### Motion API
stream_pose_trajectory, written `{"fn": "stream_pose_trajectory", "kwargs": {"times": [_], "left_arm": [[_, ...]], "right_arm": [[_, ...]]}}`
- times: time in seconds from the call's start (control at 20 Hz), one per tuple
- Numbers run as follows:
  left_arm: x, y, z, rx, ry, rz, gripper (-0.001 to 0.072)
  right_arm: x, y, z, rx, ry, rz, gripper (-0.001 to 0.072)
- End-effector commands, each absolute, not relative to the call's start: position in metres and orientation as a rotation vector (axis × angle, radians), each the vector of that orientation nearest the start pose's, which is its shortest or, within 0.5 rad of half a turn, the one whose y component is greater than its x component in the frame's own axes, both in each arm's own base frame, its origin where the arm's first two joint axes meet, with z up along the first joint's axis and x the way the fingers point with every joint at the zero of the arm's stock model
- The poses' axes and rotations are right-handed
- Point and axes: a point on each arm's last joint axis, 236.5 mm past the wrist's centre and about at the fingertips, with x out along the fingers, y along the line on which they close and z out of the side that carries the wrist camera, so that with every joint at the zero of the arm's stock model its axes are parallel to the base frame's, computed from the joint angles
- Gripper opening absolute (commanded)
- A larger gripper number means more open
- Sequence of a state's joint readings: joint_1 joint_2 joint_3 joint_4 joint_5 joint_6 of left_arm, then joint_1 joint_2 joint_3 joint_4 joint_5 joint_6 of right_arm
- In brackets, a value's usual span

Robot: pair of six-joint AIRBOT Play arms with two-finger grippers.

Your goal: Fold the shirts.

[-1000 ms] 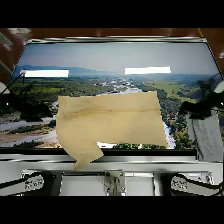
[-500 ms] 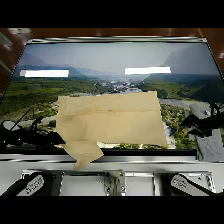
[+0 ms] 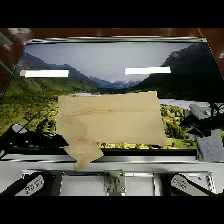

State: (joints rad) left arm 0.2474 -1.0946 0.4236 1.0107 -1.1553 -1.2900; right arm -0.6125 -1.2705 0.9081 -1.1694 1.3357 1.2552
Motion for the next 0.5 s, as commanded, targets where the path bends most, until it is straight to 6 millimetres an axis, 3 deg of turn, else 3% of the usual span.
{"fn": "stream_pose_trajectory", "kwargs": {"times": [0.0, 0.1, 0.2, 0.25, 0.3, 0.35, 0.45], "left_arm": [[0.185, -0.085, -0.127, -0.58, 1.666, -0.249, 0.0591], [0.19, -0.088, -0.135, -0.586, 1.665, -0.219, 0.0574], [0.194, -0.089, -0.136, -0.603, 1.654, -0.208, 0.0182], [0.194, -0.09, -0.136, -0.602, 1.654, -0.21, 0.0099], [0.192, -0.09, -0.135, -0.603, 1.66, -0.214, 0.0045], [0.191, -0.091, -0.134, -0.602, 1.665, -0.221, 0.0044], [0.187, -0.094, -0.131, -0.613, 1.681, -0.234, 0.0044]], "right_arm": [[0.272, -0.082, -0.051, 0.63, 1.468, -0.001, 0.0651], [0.271, -0.082, -0.051, 0.629, 1.472, -0.001, 0.0651], [0.267, -0.081, -0.051, 0.626, 1.491, 0.004, 0.0651], [0.261, -0.083, -0.053, 0.608, 1.513, -0.004, 0.0652], [0.254, -0.086, -0.056, 0.589, 1.54, -0.013, 0.0653], [0.246, -0.083, -0.062, 0.591, 1.569, -0.011, 0.0655], [0.229, -0.059, -0.077, 0.646, 1.611, 0.058, 0.0673]]}}
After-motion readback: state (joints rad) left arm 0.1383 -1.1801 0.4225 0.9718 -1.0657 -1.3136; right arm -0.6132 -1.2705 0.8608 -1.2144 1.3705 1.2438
